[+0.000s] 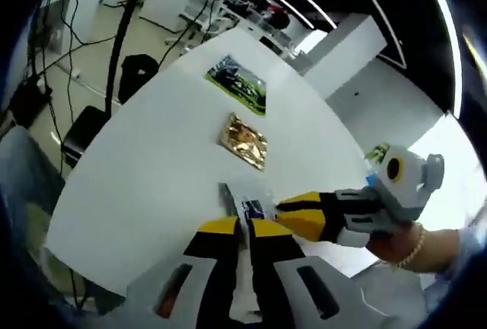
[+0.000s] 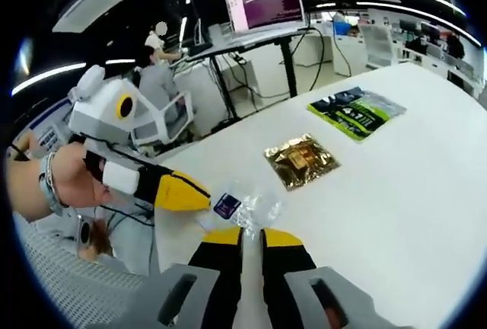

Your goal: Arrange the skincare products in the storage area until every visible bottle or jar stands upright without overlapping.

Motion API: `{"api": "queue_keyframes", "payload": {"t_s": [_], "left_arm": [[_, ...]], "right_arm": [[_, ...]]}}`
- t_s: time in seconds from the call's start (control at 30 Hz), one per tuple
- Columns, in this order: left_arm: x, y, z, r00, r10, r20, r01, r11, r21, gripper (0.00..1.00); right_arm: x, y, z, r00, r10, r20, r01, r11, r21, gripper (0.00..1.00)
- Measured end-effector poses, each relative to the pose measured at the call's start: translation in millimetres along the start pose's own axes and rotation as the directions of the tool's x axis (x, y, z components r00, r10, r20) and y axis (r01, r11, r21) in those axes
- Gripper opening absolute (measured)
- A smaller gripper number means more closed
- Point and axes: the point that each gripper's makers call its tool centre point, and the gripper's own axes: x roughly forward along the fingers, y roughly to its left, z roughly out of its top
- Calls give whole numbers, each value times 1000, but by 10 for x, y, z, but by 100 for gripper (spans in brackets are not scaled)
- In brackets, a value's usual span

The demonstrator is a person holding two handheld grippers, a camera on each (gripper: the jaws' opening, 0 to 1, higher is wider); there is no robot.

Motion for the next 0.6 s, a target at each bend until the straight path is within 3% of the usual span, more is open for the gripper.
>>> {"api": "queue_keyframes", "payload": {"t_s": [0.03, 0.07, 0.1, 0.13, 0.2, 0.33, 0.53, 0.6], "left_arm": [[9, -130, -19, 997, -74, -7, 73, 994, -83, 0], [32, -168, -58, 994, -102, -31, 97, 986, -133, 0], [38, -96, -83, 997, -59, -47, 53, 991, -120, 0], [54, -2, -93, 999, 6, -48, -7, 999, -37, 0], [51, 34, -152, 996, 49, -78, -45, 998, 48, 0], [56, -15, -123, 998, 27, -61, -26, 1000, 11, 0], [16, -94, -139, 996, 28, -80, -20, 995, 96, 0], [-14, -142, -123, 998, 8, -70, 1, 992, 123, 0]], "right_arm": [[28, 88, -40, 999, 51, -15, -49, 995, 82, 0], [24, 56, -70, 999, 20, -29, -16, 990, 139, 0], [29, 22, -41, 1000, 10, -13, -8, 994, 113, 0], [39, 35, -45, 1000, 11, -10, -10, 995, 102, 0], [42, 55, -40, 1000, 11, -4, -11, 998, 62, 0], [35, 50, -33, 1000, 13, -5, -12, 998, 60, 0], [4, 80, -64, 999, 21, -51, -18, 999, 41, 0], [-51, 128, -8, 999, 42, -23, -41, 998, 53, 0]]}}
